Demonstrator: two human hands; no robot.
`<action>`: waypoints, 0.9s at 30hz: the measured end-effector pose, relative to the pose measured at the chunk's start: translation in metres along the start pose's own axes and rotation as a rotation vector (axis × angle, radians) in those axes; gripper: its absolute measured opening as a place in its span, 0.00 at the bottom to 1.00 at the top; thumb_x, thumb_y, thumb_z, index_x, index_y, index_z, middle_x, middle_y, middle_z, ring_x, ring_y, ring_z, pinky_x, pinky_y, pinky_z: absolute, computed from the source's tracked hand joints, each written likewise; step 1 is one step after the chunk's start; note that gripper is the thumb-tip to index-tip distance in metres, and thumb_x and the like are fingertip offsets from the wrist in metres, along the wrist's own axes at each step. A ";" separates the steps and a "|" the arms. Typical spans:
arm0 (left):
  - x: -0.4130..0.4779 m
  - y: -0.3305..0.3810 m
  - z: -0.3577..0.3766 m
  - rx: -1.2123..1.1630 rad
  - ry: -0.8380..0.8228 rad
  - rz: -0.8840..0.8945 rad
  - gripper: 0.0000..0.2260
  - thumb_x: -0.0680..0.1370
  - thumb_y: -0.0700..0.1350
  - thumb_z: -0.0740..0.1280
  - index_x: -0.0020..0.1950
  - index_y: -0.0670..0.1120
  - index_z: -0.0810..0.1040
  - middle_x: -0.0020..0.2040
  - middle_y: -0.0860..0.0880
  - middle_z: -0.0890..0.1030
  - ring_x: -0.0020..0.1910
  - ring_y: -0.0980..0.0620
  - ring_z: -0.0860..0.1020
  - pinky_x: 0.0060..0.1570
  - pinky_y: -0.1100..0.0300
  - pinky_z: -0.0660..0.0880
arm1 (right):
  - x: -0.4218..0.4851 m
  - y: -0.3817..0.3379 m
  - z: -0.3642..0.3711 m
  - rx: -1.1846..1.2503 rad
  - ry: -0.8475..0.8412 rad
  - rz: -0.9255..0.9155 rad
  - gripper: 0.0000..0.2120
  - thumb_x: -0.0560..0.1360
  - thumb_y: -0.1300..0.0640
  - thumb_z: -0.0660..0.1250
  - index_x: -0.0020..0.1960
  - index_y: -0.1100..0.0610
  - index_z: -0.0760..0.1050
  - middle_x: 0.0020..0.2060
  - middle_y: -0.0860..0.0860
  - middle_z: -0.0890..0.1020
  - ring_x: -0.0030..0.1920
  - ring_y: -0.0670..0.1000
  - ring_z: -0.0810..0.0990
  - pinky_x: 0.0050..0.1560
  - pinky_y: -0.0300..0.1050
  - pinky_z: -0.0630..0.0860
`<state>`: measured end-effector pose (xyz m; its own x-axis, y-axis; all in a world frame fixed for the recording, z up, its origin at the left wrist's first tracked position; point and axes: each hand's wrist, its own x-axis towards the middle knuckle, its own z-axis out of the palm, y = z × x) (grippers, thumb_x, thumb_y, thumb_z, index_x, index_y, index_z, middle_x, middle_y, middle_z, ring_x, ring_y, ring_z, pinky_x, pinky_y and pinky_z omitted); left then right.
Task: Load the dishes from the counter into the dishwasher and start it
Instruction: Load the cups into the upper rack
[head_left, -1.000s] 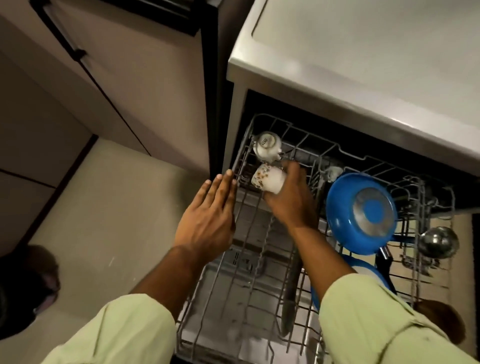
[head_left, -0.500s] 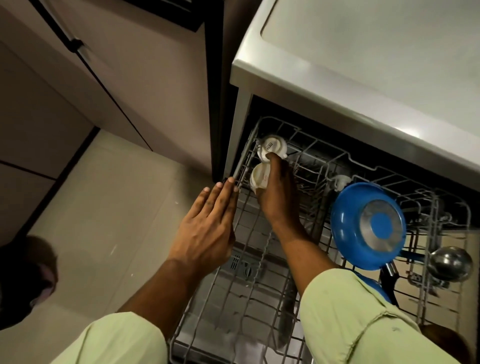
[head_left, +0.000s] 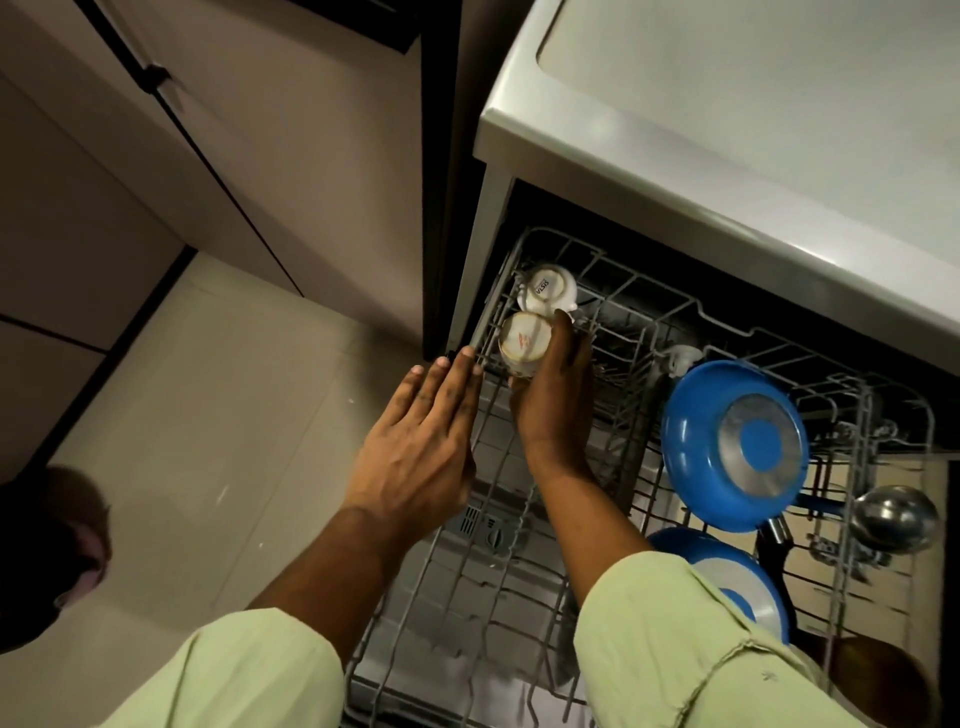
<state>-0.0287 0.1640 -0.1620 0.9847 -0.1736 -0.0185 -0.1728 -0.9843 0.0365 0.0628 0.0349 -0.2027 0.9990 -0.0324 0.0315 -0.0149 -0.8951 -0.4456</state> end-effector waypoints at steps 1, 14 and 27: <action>0.000 0.000 -0.001 0.002 -0.014 0.003 0.33 0.75 0.53 0.60 0.76 0.38 0.64 0.77 0.38 0.61 0.75 0.42 0.58 0.76 0.45 0.53 | -0.006 0.000 0.000 -0.017 -0.010 0.015 0.41 0.70 0.64 0.74 0.77 0.55 0.58 0.70 0.60 0.67 0.65 0.59 0.73 0.55 0.52 0.78; -0.008 0.006 -0.051 0.039 -0.299 -0.023 0.32 0.83 0.55 0.48 0.80 0.40 0.38 0.80 0.42 0.39 0.80 0.45 0.39 0.72 0.51 0.31 | -0.080 -0.020 -0.063 -0.172 -0.321 0.111 0.43 0.75 0.52 0.71 0.80 0.55 0.48 0.77 0.58 0.57 0.76 0.59 0.57 0.73 0.56 0.64; -0.107 -0.033 -0.144 -0.202 -0.531 -0.190 0.27 0.83 0.52 0.56 0.81 0.48 0.54 0.82 0.46 0.52 0.80 0.44 0.53 0.77 0.46 0.53 | -0.152 -0.112 -0.135 -0.059 -0.521 0.094 0.31 0.78 0.50 0.66 0.77 0.54 0.59 0.77 0.54 0.61 0.78 0.56 0.51 0.77 0.53 0.54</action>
<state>-0.1247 0.2200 -0.0176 0.8417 -0.0387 -0.5385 0.0649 -0.9829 0.1722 -0.0930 0.0803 -0.0365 0.8816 0.0980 -0.4617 -0.0928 -0.9231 -0.3732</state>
